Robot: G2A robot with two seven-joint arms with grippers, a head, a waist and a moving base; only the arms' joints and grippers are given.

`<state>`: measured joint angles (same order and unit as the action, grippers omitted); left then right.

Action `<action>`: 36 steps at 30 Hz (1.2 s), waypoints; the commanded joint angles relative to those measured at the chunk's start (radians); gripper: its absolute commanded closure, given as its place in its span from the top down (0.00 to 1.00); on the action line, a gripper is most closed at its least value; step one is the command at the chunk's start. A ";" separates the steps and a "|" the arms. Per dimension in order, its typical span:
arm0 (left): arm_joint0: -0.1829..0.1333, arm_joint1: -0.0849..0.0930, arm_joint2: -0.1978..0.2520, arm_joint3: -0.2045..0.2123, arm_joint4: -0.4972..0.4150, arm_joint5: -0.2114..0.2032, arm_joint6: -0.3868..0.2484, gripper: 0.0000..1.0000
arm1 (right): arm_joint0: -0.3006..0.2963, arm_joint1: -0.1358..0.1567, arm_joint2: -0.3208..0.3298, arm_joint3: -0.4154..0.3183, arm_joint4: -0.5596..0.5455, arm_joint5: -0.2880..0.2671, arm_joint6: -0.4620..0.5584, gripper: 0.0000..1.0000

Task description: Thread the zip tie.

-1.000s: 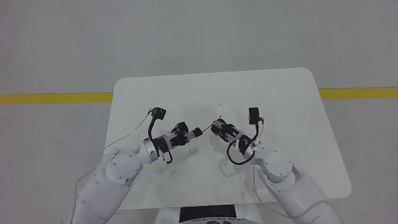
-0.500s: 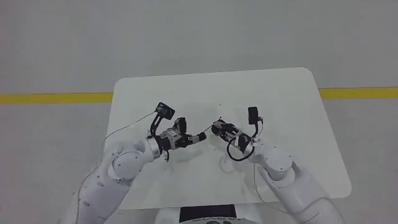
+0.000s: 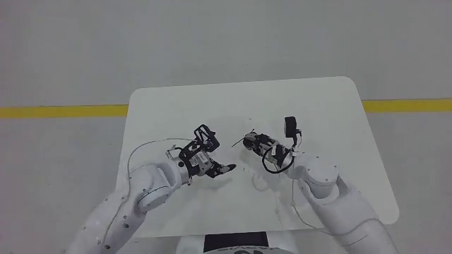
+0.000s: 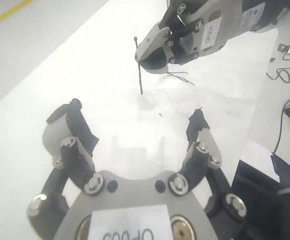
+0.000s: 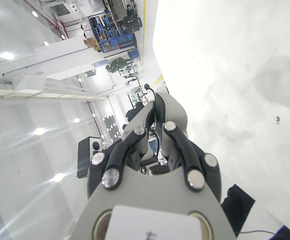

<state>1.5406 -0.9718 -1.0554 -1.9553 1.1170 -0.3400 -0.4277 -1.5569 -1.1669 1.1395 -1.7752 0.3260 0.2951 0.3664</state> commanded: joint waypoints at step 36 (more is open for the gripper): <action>-0.275 0.148 0.317 0.049 0.453 0.000 0.127 1.00 | 0.031 -0.006 -0.018 0.090 0.185 0.045 0.054 0.00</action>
<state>1.2612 -0.8225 -0.7361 -1.9063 1.5700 -0.3400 -0.3070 -1.5260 -1.1734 1.1215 -1.6845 0.5124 0.3400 0.4200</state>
